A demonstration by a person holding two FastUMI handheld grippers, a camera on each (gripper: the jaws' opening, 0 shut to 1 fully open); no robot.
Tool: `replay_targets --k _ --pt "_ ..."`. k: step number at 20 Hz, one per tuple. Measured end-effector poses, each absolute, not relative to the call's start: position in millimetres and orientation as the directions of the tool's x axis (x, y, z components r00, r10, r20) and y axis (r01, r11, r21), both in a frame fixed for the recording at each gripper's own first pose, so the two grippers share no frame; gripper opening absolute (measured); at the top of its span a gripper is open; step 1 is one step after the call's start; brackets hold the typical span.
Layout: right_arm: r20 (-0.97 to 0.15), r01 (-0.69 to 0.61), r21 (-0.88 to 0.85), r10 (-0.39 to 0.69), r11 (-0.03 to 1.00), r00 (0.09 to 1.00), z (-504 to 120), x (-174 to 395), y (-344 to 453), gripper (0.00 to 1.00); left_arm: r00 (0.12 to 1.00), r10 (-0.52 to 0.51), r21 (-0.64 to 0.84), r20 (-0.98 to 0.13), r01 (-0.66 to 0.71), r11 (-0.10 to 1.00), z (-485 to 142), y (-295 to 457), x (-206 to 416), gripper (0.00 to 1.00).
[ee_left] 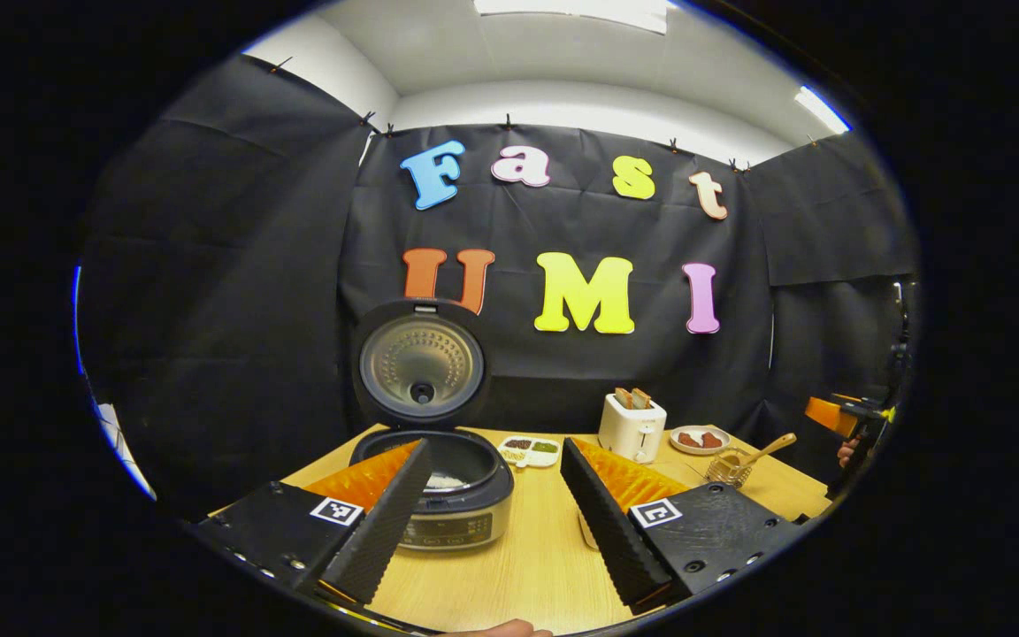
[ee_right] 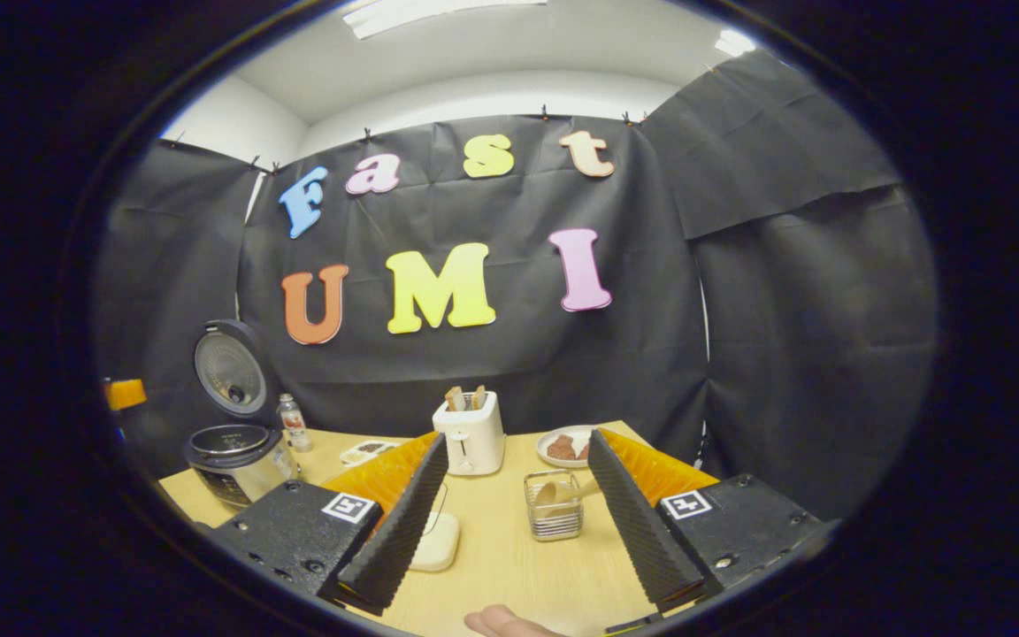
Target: Close the left gripper, press the button to open the rice cooker; take a wooden spoon from the chopstick holder with the right hand, scoop a spoonful of rice and pour it into the rice cooker, then put the wooden spoon back into the chopstick holder.
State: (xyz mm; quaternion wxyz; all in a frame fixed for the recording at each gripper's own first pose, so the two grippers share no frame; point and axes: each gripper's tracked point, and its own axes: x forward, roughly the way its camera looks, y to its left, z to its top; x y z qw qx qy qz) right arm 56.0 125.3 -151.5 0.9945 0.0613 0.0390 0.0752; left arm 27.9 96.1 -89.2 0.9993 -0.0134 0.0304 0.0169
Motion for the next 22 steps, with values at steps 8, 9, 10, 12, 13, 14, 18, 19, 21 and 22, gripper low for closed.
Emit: replay_targets --k 8,9,10,12,13,14,18,19,21,22 --pt "-0.049 -0.198 0.117 0.205 0.973 0.978 -162.4 57.7 129.8 0.96 0.997 0.074 -0.002 -0.002 -0.074 0.997 -30.9 137.5 98.7 0.95" --pt "-0.043 -0.208 0.119 0.214 0.971 0.976 -161.5 57.6 130.8 1.0 0.997 0.072 -0.001 0.0 -0.072 0.997 -22.7 136.2 107.6 0.94" --pt "-0.038 -0.214 0.117 0.22 0.97 0.975 -162.8 57.7 130.5 0.96 0.997 0.071 -0.005 0.007 -0.071 0.997 -16.0 135.2 116.5 0.94" --pt "-0.028 -0.222 0.111 0.227 0.969 0.974 -162.4 57.9 130.5 0.96 0.998 0.053 0.003 0.022 -0.053 0.999 -3.3 129.8 137.0 0.94" --pt "-0.024 -0.231 0.112 0.235 0.966 0.972 -162.4 57.3 132.2 0.96 0.998 0.057 0.014 0.029 -0.057 0.998 2.8 132.0 148.2 0.94" --pt "-0.021 -0.244 0.112 0.248 0.963 0.969 -163.5 55.8 134.8 1.0 0.998 0.059 0.024 0.038 -0.06 0.998 5.7 134.5 158.8 0.94" --pt "-0.002 -0.266 0.131 0.269 0.955 0.963 -165.4 59.2 137.4 0.96 0.994 0.086 0.044 0.068 -0.089 0.995 12.9 149.4 205.8 0.94" --pt "0.004 -0.282 0.134 0.284 0.95 0.959 -166.6 59.5 140.4 1.0 0.992 0.103 0.044 0.066 -0.106 0.993 11.7 156.5 217.5 0.93" --pt "0.015 -0.293 0.145 0.294 0.945 0.956 -170.3 61.1 140.4 0.96 0.989 0.12 0.031 0.09 -0.123 0.992 18.7 163.3 238.6 0.93" --pt "0.019 -0.292 0.15 0.293 0.945 0.956 -172.5 63.4 138.7 0.96 0.989 0.119 0.015 0.092 -0.121 0.993 20.6 164.8 249.8 0.93"
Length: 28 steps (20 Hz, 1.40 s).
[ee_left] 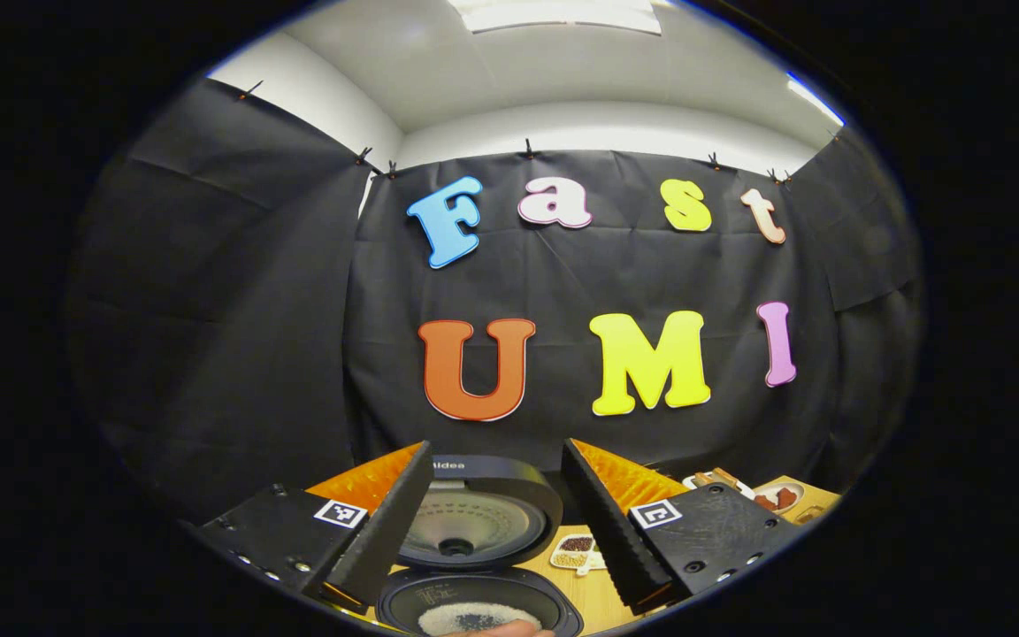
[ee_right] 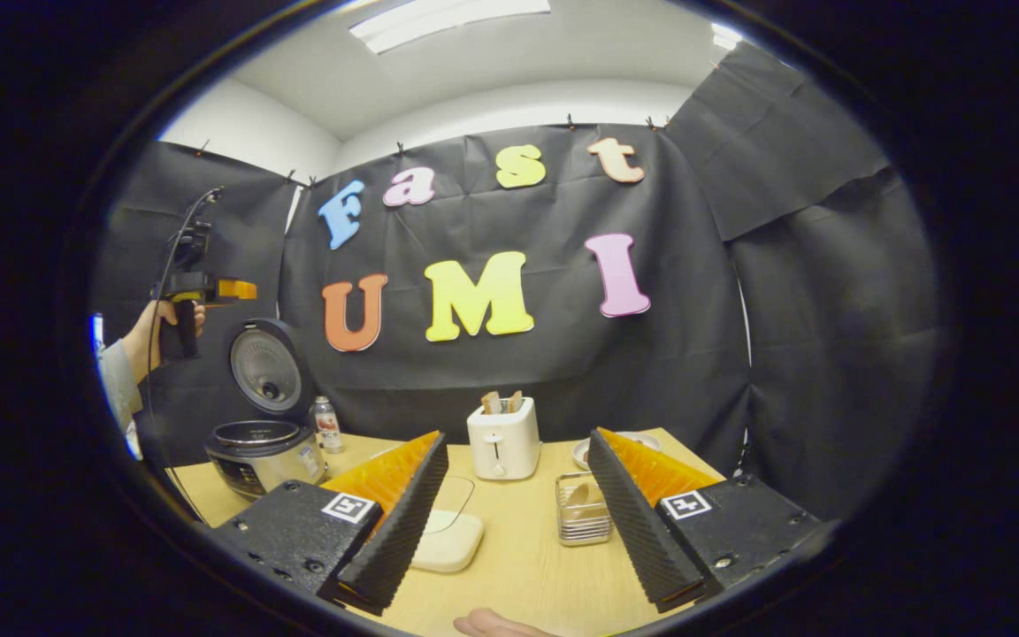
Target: Close the left gripper, press the button to open the rice cooker; take a wooden spoon from the chopstick holder with the right hand, scoop a spoonful of rice and pour it into the rice cooker, then put the wooden spoon back into the chopstick holder.
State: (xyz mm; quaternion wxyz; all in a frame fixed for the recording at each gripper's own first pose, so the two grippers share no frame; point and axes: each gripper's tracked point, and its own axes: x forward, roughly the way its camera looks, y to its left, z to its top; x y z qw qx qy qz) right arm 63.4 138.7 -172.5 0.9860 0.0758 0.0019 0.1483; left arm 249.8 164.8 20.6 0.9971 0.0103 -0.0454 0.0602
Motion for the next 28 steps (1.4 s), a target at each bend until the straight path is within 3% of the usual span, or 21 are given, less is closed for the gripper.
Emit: replay_targets --k 4,8,11,13,14,17,18,24,25,26,28 --pt "0.045 -0.311 0.168 0.308 0.935 0.95 -174.6 67.2 134.3 1.0 0.974 0.209 0.027 0.085 -0.212 0.977 19.1 200.8 296.2 0.93" --pt "0.044 -0.275 0.178 0.272 0.945 0.961 -185.5 76.8 121.2 1.0 0.958 0.287 0.064 -0.007 -0.286 0.956 -7.9 232.4 327.5 0.95" --pt "-0.018 -0.273 0.156 0.279 0.949 0.96 -195.9 77.8 121.4 1.0 0.958 0.284 0.06 -0.039 -0.281 0.958 -20.5 238.0 333.3 0.94" --pt "-0.019 -0.259 0.147 0.265 0.955 0.964 -190.8 74.9 114.2 0.94 0.956 0.291 0.056 -0.049 -0.288 0.956 -19.2 239.4 335.1 0.98" --pt "-0.019 -0.244 0.139 0.249 0.96 0.968 -189.1 72.9 109.6 1.0 0.954 0.296 0.051 -0.044 -0.294 0.954 -16.8 239.9 332.2 1.0" --pt "-0.028 -0.246 0.131 0.252 0.96 0.967 -180.6 57.8 106.6 0.94 0.95 0.303 0.051 -0.077 -0.3 0.953 -25.9 232.6 315.8 1.0" --pt "-0.028 -0.258 0.135 0.264 0.957 0.964 -176.0 51.5 108.4 1.0 0.95 0.299 0.052 -0.085 -0.296 0.954 -26.4 229.7 310.3 0.99" --pt "-0.055 -0.368 0.183 0.383 0.912 0.922 -172.4 10.7 122.6 1.0 0.958 0.264 0.049 -0.114 -0.26 0.964 -40.9 211.2 267.3 1.0" --pt "-0.04 -0.374 0.196 0.388 0.906 0.921 -169.5 5.2 120.9 0.95 0.957 0.258 0.048 -0.129 -0.254 0.966 -44.9 208.3 260.0 0.99" --pt "-0.025 -0.372 0.205 0.385 0.905 0.923 -165.1 1.6 118.5 1.0 0.956 0.259 0.044 -0.14 -0.255 0.966 -48.6 206.3 253.5 0.99" --pt "-0.017 -0.359 0.203 0.37 0.911 0.929 -161.2 -2.5 112.1 1.0 0.955 0.257 0.047 -0.147 -0.253 0.966 -55.9 201.8 240.3 0.99"
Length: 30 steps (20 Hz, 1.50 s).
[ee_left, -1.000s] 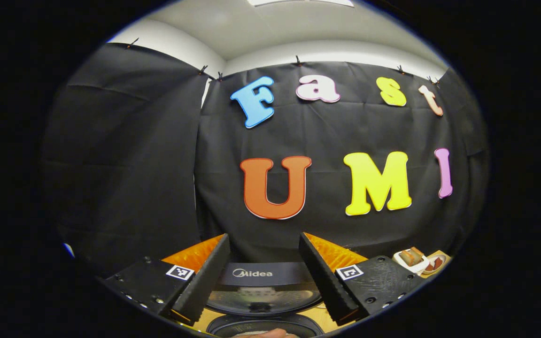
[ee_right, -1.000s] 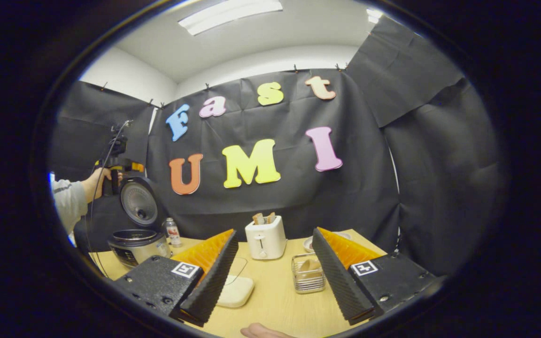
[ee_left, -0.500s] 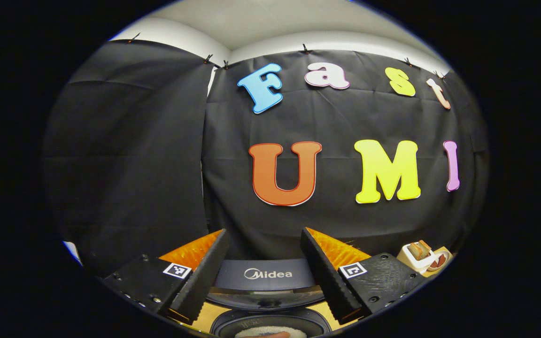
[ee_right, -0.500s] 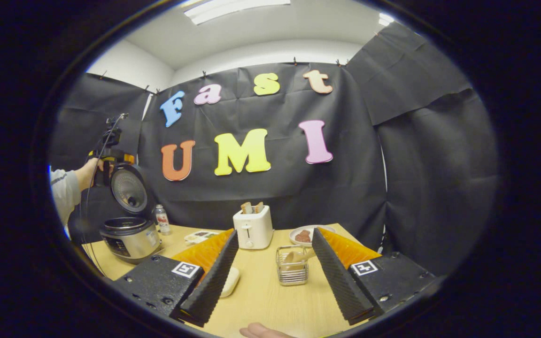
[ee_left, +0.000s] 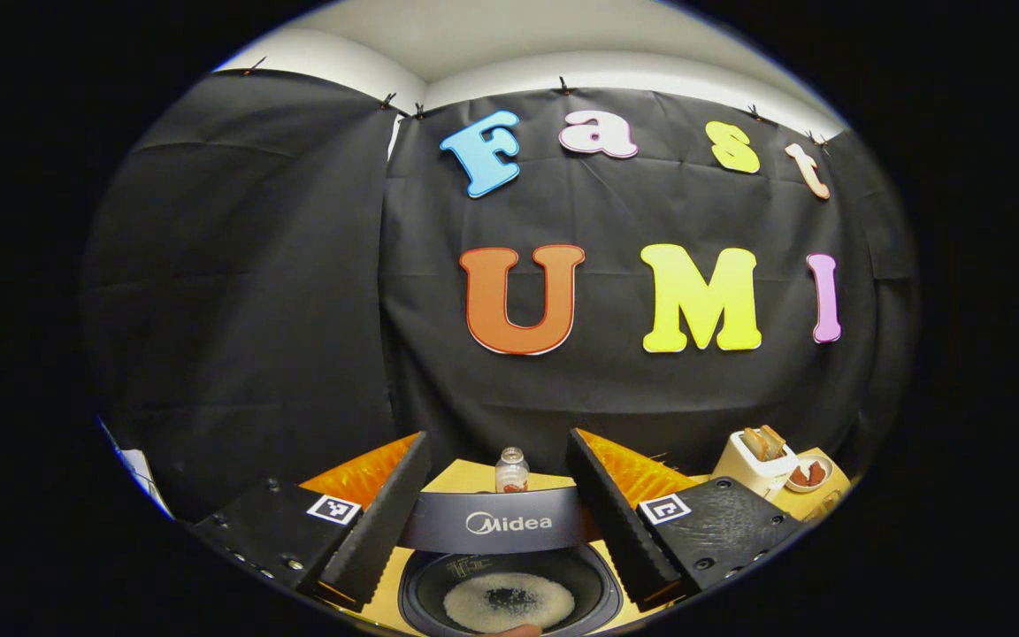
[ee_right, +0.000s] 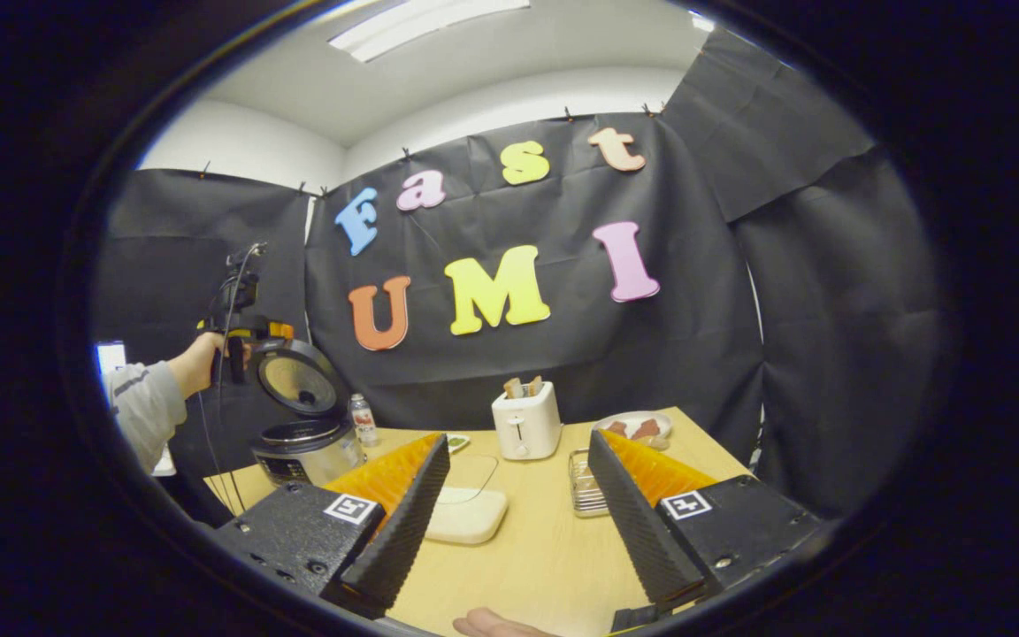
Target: Close the left gripper, press the button to open the rice cooker; take a wooden spoon from the chopstick holder with the right hand, scoop a spoonful of rice and pour it into the rice cooker, then put the wooden spoon back into the chopstick holder.
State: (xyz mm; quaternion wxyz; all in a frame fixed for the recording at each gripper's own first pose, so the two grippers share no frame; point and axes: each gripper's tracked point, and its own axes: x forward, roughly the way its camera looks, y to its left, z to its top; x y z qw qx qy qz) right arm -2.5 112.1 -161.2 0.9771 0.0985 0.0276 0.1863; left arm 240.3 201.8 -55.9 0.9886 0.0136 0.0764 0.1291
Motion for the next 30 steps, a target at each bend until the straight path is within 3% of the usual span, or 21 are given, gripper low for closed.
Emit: replay_targets --k 4,11,12,13,16,17,19,26,27,28,30 --pt "0.017 -0.364 0.216 0.369 0.906 0.929 -151.0 -8.4 106.8 1.0 0.938 0.271 0.038 -0.217 -0.27 0.962 -98.5 198.3 216.0 0.99" --pt "0.01 -0.355 0.253 0.364 0.9 0.931 -154.2 -5.0 102.0 1.0 0.941 0.237 0.07 -0.243 -0.226 0.971 -159.0 174.1 177.3 0.95" --pt "0.004 -0.358 0.26 0.369 0.897 0.929 -155.5 -5.5 105.0 1.0 0.947 0.211 0.074 -0.24 -0.199 0.977 -164.1 165.6 175.1 1.0" --pt "-0.002 -0.373 0.262 0.386 0.89 0.922 -157.8 -6.6 109.4 1.0 0.951 0.201 0.079 -0.237 -0.188 0.979 -171.5 159.9 174.0 0.93" --pt "-0.015 -0.393 0.257 0.41 0.883 0.912 -161.9 -7.3 111.5 0.97 0.949 0.192 0.045 -0.251 -0.187 0.981 -188.4 156.6 168.7 0.9" --pt "-0.017 -0.389 0.251 0.406 0.886 0.914 -162.3 -6.1 108.5 0.94 0.949 0.186 0.034 -0.256 -0.183 0.982 -192.3 154.3 167.8 0.91" --pt "-0.025 -0.371 0.243 0.388 0.896 0.921 -163.8 -4.7 102.5 1.0 0.951 0.191 0.036 -0.242 -0.188 0.982 -193.4 154.2 172.3 0.96" --pt "-0.032 -0.363 0.233 0.38 0.902 0.924 -166.8 -6.3 96.1 1.0 0.939 0.236 0.042 -0.249 -0.233 0.971 -212.4 154.1 175.1 0.97" --pt "-0.032 -0.364 0.238 0.382 0.9 0.924 -167.3 -6.4 96.7 0.94 0.937 0.236 0.046 -0.257 -0.233 0.971 -217.7 153.3 173.5 0.97" --pt "-0.038 -0.362 0.247 0.382 0.899 0.923 -168.9 -5.9 96.6 1.0 0.936 0.236 0.05 -0.26 -0.232 0.972 -221.9 153.6 172.2 0.98" --pt "-0.051 -0.364 0.26 0.389 0.894 0.92 -173.2 -4.9 98.9 1.0 0.94 0.232 0.043 -0.251 -0.228 0.973 -221.2 152.5 170.5 0.97"
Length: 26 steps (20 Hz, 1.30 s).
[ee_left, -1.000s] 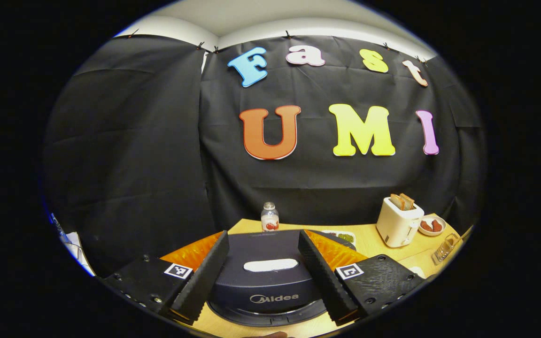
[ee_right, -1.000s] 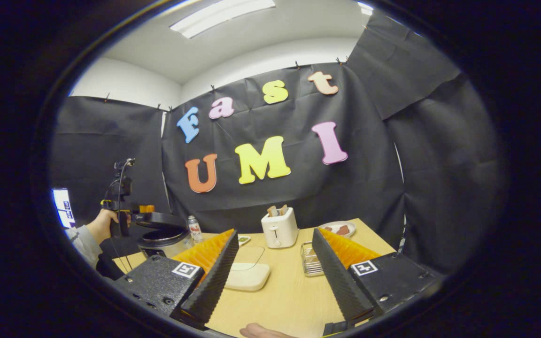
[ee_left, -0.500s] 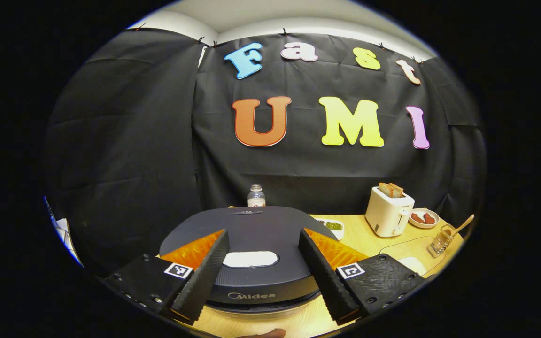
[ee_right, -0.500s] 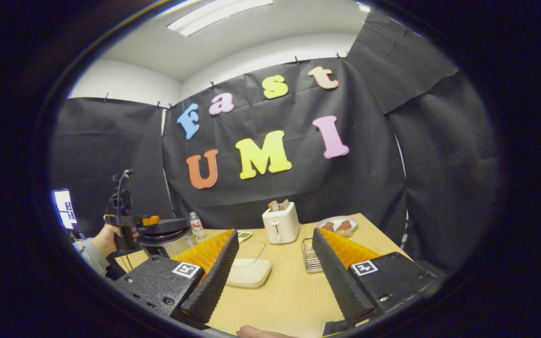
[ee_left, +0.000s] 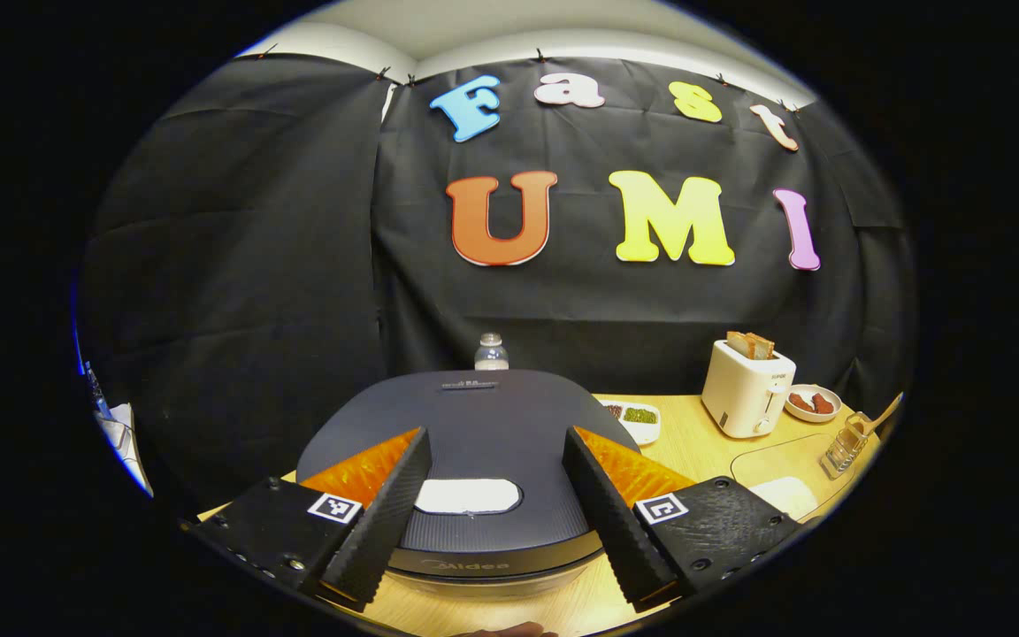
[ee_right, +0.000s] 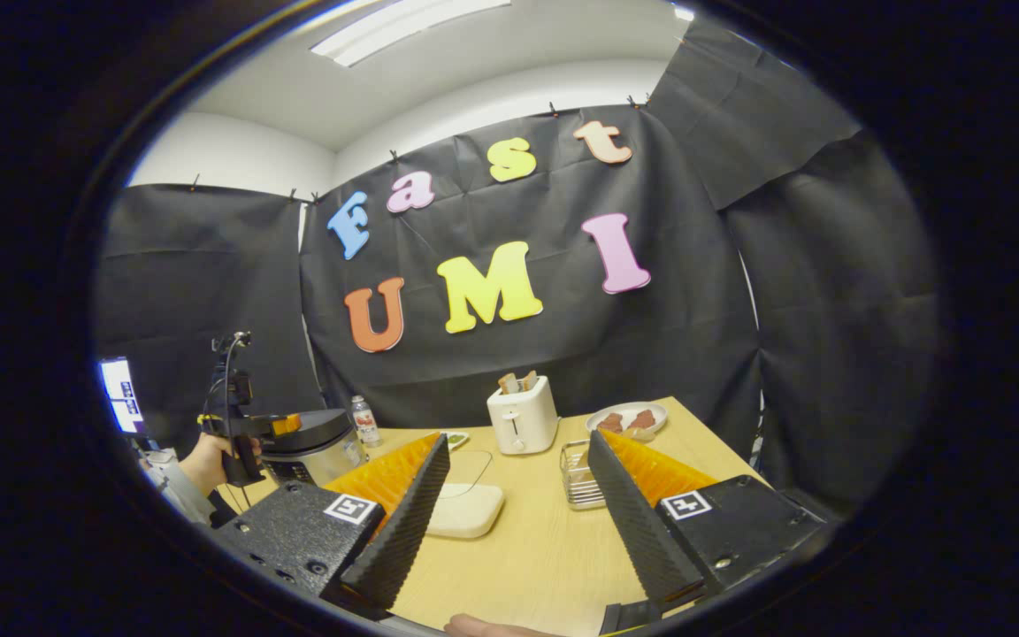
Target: Close the left gripper, press the button to open the rice cooker; take a wooden spoon from the chopstick holder with the right hand, scoop a spoonful of rice and pour it into the rice cooker, then put the wooden spoon back into the chopstick holder.
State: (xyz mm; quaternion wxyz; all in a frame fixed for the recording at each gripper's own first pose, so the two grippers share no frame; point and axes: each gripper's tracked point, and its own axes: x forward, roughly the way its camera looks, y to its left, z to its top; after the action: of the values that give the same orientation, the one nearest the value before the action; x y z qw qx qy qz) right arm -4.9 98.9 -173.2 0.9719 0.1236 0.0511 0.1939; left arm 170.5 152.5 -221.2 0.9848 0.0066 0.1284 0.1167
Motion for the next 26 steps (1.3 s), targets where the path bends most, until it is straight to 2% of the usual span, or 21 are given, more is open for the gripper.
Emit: replay_targets --k 1,4,5,8,9,10,11,12,25,26 --pt "-0.059 -0.365 0.264 0.393 0.893 0.918 -175.5 -3.8 98.4 1.0 0.941 0.229 0.038 -0.25 -0.227 0.973 -218.2 153.1 166.4 1.0" --pt "-0.056 -0.341 0.279 0.369 0.898 0.928 -175.5 0.1 89.8 1.0 0.942 0.217 0.034 -0.256 -0.215 0.976 -218.1 154.2 154.7 0.98" --pt "-0.051 -0.329 0.282 0.357 0.901 0.933 -173.7 1.5 86.4 0.94 0.941 0.215 0.031 -0.261 -0.214 0.976 -217.5 155.7 151.4 0.98" --pt "-0.041 -0.326 0.291 0.352 0.899 0.935 -171.7 -1.7 86.5 0.94 0.938 0.216 0.048 -0.27 -0.211 0.976 -215.6 156.4 141.7 0.97" --pt "-0.04 -0.329 0.288 0.354 0.899 0.934 -171.2 -2.3 87.3 1.0 0.939 0.211 0.042 -0.272 -0.207 0.977 -215.3 156.8 140.2 0.97" --pt "-0.034 -0.329 0.292 0.354 0.898 0.935 -169.6 -3.9 87.5 1.0 0.94 0.204 0.034 -0.274 -0.203 0.979 -215.9 156.2 138.6 0.98" --pt "-0.025 -0.328 0.299 0.351 0.896 0.936 -166.7 -4.6 87.7 0.95 0.943 0.202 0.025 -0.266 -0.202 0.979 -215.7 156.5 136.8 0.98" --pt "-0.017 -0.331 0.303 0.353 0.894 0.936 -164.8 -6.2 88.9 1.0 0.944 0.204 0.013 -0.26 -0.207 0.978 -218.2 157.2 137.7 0.98" --pt "-0.032 -0.353 0.316 0.382 0.881 0.924 -171.1 -6.4 108.1 1.0 0.966 0.211 0.028 -0.152 -0.209 0.977 -223.5 156.4 137.0 0.97" --pt "-0.041 -0.352 0.311 0.382 0.883 0.923 -173.2 -5.7 108.5 0.94 0.967 0.216 0.034 -0.138 -0.213 0.976 -221.1 156.3 136.4 0.97"
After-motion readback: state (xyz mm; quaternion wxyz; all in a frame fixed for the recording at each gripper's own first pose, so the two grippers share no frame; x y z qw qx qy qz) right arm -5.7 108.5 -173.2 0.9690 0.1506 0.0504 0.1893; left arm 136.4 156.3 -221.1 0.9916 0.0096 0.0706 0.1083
